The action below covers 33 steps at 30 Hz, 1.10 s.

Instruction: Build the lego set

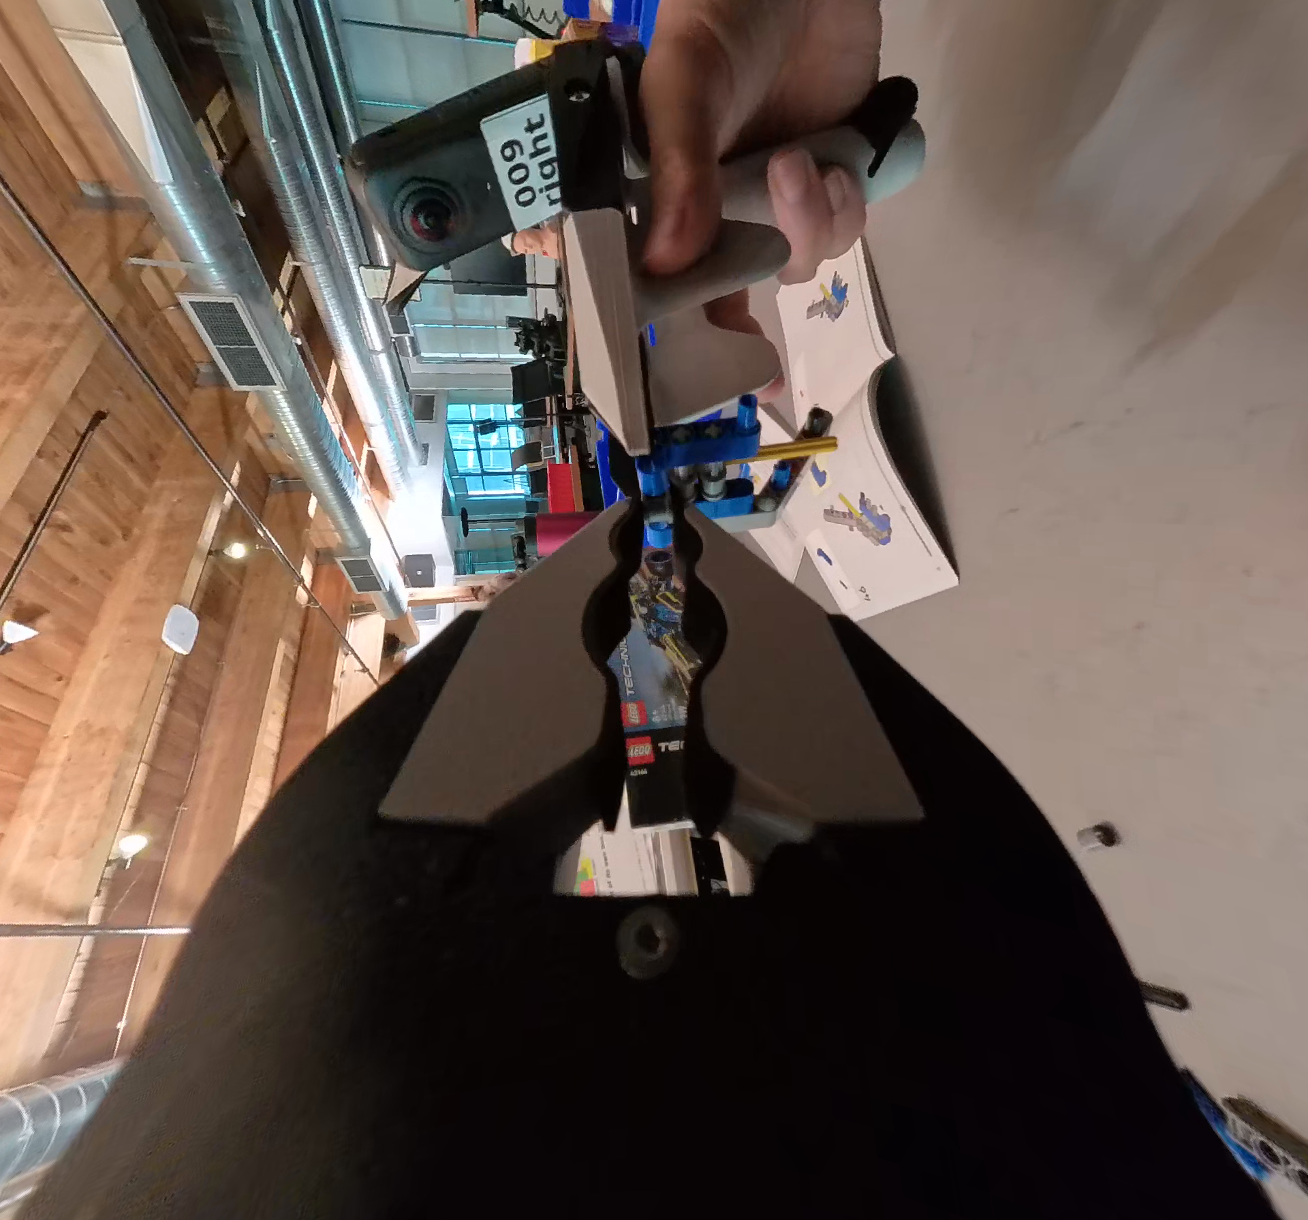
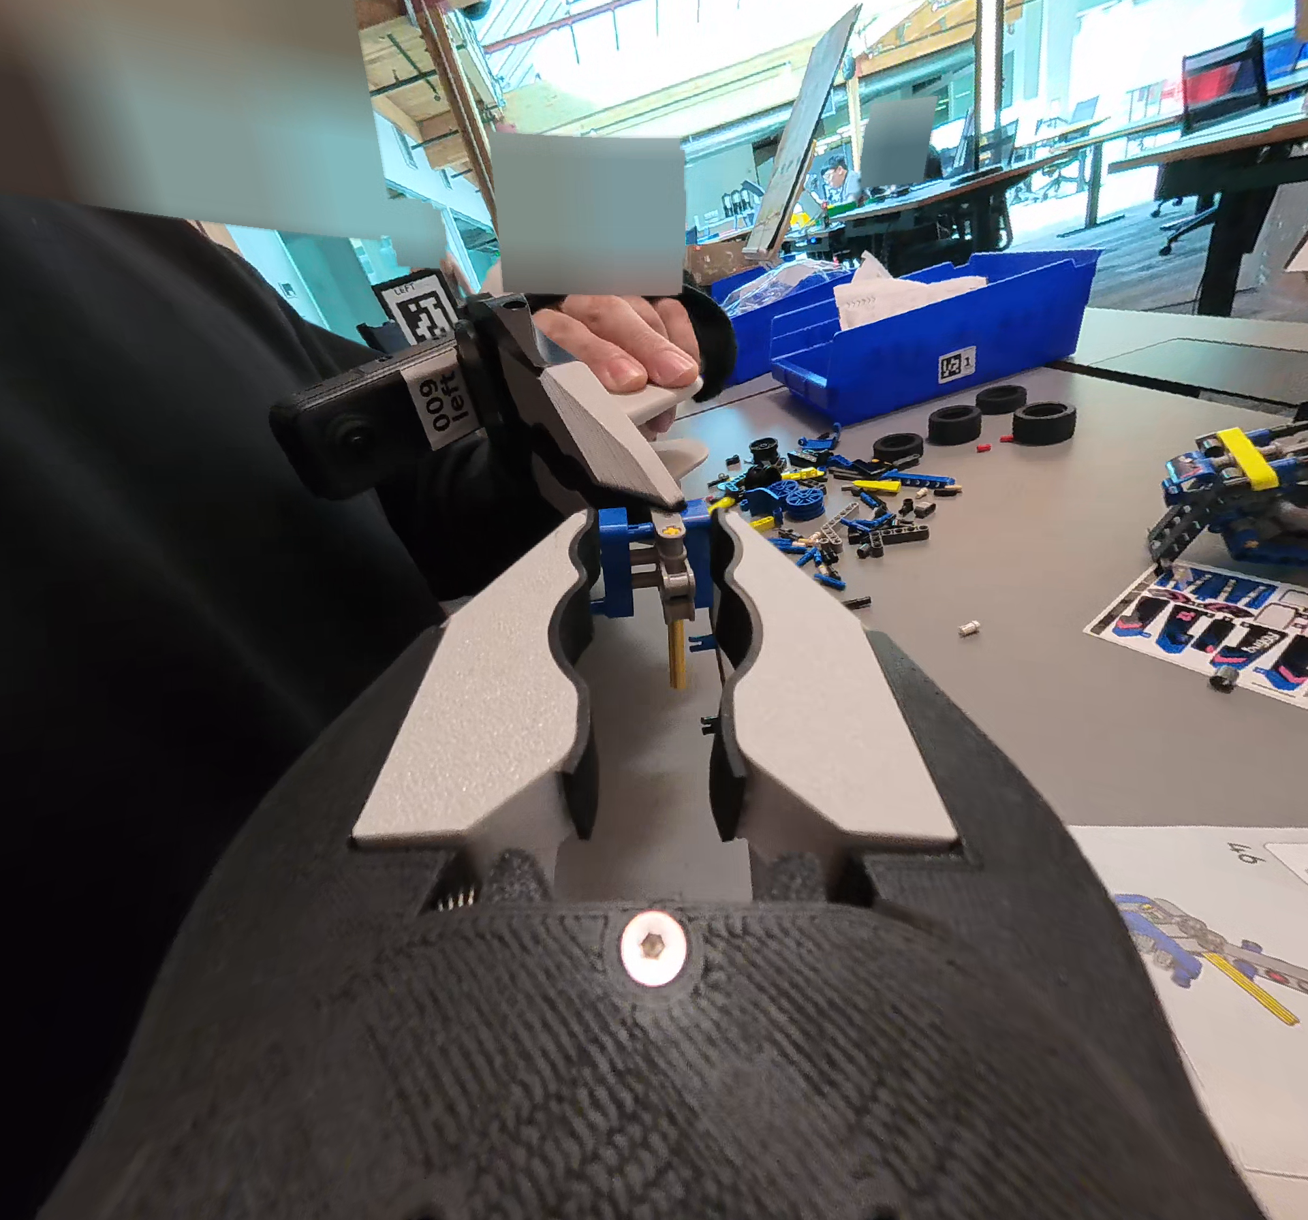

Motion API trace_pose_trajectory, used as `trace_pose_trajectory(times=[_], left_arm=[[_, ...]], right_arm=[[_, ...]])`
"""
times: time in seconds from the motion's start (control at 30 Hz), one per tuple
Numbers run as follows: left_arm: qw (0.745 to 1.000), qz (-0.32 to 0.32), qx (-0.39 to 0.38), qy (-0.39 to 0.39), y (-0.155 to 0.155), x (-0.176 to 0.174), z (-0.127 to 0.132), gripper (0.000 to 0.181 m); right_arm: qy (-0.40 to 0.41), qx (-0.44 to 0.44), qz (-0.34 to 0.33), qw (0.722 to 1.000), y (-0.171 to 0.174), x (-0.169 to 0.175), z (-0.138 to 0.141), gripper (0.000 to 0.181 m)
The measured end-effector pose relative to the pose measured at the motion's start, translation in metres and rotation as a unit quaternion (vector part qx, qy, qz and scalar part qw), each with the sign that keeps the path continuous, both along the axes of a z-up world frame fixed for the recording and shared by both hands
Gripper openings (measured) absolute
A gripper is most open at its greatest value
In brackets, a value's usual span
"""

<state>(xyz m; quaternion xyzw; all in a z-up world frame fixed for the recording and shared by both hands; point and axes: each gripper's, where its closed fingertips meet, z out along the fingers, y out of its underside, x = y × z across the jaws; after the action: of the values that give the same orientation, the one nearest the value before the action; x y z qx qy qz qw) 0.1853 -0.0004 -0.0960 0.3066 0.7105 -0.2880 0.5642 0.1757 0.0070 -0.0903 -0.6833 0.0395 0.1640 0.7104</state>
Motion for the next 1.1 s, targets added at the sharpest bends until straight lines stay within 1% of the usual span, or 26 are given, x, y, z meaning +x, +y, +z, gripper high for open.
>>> trace_pose_trajectory(times=[0.1, 0.2, 0.4, 0.5, 0.6, 0.73, 0.83, 0.93, 1.0, 1.1], left_arm=[[1.0, 0.001, 0.004, 0.01, 0.0, 0.002, -0.002, 0.004], [1.0, 0.001, 0.005, 0.009, 0.001, 0.003, -0.002, 0.004], [1.0, 0.008, 0.011, -0.015, 0.002, 0.004, -0.001, 0.003], [0.999, 0.023, 0.02, -0.026, 0.004, 0.008, -0.002, 0.004], [0.999, 0.027, 0.008, -0.029, 0.006, 0.01, 0.001, 0.004], [0.999, 0.023, 0.003, -0.029, 0.004, 0.008, 0.001, 0.004], [1.0, 0.017, -0.001, -0.021, 0.003, 0.009, 0.0, 0.004], [0.999, 0.024, -0.004, -0.022, 0.005, 0.011, 0.001, 0.004], [0.999, 0.03, -0.004, -0.028, 0.006, 0.013, 0.002, 0.004], [0.999, 0.025, -0.011, -0.027, 0.004, 0.011, 0.002, 0.004]], right_arm=[[0.007, -0.001, -0.007, 1.0, 0.001, 0.002, -0.002, 0.029], [-0.009, -0.004, -0.019, 1.0, 0.001, 0.003, -0.002, 0.03], [-0.015, -0.008, -0.019, 1.0, 0.002, 0.003, -0.001, 0.03], [0.001, -0.005, -0.032, 0.999, 0.004, 0.008, -0.002, 0.029], [-0.009, 0.005, -0.052, 0.999, 0.002, 0.011, 0.0, 0.03], [-0.024, 0.004, -0.055, 0.998, 0.001, 0.009, 0.0, 0.03], [-0.051, -0.004, -0.064, 0.997, 0.0, 0.009, 0.0, 0.029], [-0.078, -0.009, -0.082, 0.994, 0.0, 0.011, 0.003, 0.026], [-0.079, -0.013, -0.087, 0.993, 0.0, 0.012, 0.002, 0.024], [-0.07, -0.005, -0.076, 0.995, -0.001, 0.009, 0.003, 0.024]])
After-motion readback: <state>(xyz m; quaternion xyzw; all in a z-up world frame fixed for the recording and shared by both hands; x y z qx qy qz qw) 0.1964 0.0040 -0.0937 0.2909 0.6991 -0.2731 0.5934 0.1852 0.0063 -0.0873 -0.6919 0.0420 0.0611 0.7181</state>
